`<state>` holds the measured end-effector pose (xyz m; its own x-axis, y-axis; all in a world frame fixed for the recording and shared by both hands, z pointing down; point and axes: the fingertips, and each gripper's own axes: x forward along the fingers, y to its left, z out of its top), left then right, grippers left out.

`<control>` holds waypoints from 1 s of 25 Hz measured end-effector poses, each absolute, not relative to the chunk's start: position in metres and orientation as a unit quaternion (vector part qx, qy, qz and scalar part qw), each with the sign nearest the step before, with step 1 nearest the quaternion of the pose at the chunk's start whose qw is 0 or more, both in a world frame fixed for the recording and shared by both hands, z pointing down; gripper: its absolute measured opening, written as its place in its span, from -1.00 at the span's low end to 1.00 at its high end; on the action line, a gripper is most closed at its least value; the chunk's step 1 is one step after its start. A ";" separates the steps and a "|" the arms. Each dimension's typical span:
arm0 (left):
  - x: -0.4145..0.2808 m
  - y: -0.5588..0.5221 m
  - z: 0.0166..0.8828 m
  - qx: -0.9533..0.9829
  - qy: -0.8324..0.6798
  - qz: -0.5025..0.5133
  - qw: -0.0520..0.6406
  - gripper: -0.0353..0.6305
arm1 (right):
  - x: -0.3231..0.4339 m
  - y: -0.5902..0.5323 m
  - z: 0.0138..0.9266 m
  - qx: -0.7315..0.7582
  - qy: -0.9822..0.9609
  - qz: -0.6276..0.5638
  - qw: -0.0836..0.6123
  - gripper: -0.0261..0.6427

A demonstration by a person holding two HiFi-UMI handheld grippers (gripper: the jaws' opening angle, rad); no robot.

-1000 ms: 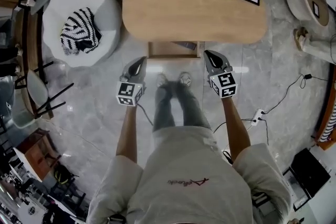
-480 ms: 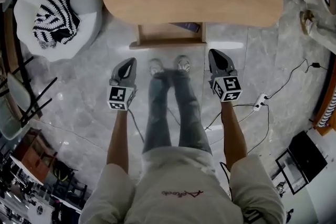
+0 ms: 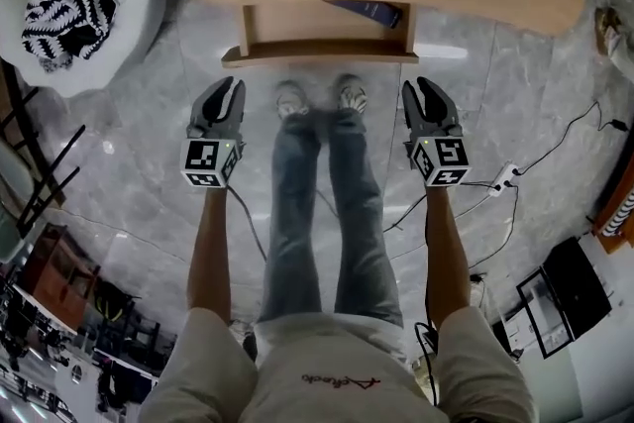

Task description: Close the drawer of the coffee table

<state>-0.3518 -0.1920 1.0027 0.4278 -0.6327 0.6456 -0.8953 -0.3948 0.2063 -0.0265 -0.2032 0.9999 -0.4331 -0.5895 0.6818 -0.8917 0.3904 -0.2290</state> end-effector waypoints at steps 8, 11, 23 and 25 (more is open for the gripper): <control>-0.382 -0.188 1.068 0.775 -0.509 0.244 0.285 -0.07 | -0.029 -0.207 1.066 0.473 -0.789 0.278 0.278 -0.13; -0.383 -0.190 1.088 0.776 -0.507 0.245 0.282 0.02 | -0.030 -0.215 1.083 0.472 -0.791 0.265 0.284 -0.14; -0.380 -0.209 1.099 0.781 -0.518 0.231 0.263 -0.27 | -0.027 -0.227 1.099 0.481 -0.786 0.249 0.298 -0.44; -0.381 -0.210 1.097 0.779 -0.519 0.231 0.264 -0.28 | -0.027 -0.228 1.097 0.484 -0.783 0.252 0.298 -0.45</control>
